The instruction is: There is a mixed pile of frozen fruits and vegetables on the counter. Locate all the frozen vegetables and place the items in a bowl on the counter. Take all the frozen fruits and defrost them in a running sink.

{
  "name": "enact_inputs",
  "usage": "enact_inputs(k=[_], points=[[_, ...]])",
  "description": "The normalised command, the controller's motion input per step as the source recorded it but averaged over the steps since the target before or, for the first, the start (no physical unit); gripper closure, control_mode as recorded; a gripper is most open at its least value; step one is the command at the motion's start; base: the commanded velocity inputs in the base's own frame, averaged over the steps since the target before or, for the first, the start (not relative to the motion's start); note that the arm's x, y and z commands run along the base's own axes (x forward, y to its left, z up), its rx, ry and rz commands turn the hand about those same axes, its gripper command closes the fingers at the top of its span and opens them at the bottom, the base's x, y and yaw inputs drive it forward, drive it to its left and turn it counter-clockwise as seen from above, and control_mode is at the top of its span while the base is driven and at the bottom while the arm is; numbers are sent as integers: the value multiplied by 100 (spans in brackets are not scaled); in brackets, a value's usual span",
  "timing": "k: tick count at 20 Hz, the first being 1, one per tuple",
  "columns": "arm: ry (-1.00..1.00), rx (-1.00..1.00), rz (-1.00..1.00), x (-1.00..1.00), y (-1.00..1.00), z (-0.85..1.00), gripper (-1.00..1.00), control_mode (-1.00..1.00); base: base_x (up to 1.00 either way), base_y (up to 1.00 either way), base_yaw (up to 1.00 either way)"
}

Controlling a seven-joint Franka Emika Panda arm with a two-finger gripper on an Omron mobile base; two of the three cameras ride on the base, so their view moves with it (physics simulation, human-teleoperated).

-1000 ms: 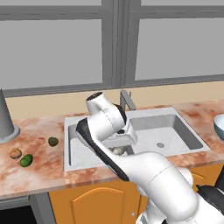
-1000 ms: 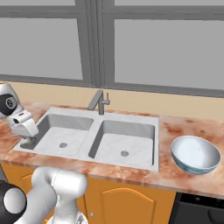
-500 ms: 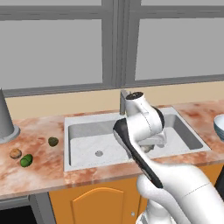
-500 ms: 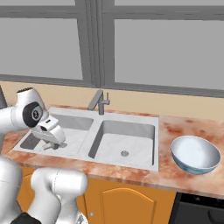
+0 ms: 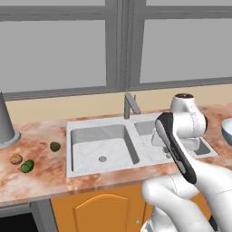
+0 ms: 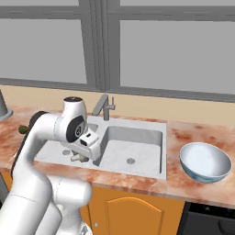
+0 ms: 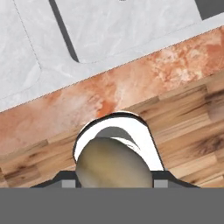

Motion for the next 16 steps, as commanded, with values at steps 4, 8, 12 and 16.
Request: enact_inputs(k=[4,8,12,16], points=[[6,7,3,14,-72,28,100,-100,0,0,0],[1,1,8,8,-62,49,100,-100,0,0,0],[4,-5,0,1,-56,46,100,-100,0,0,0],[7,-6,1,7,-67,52,100,-100,0,0,0]])
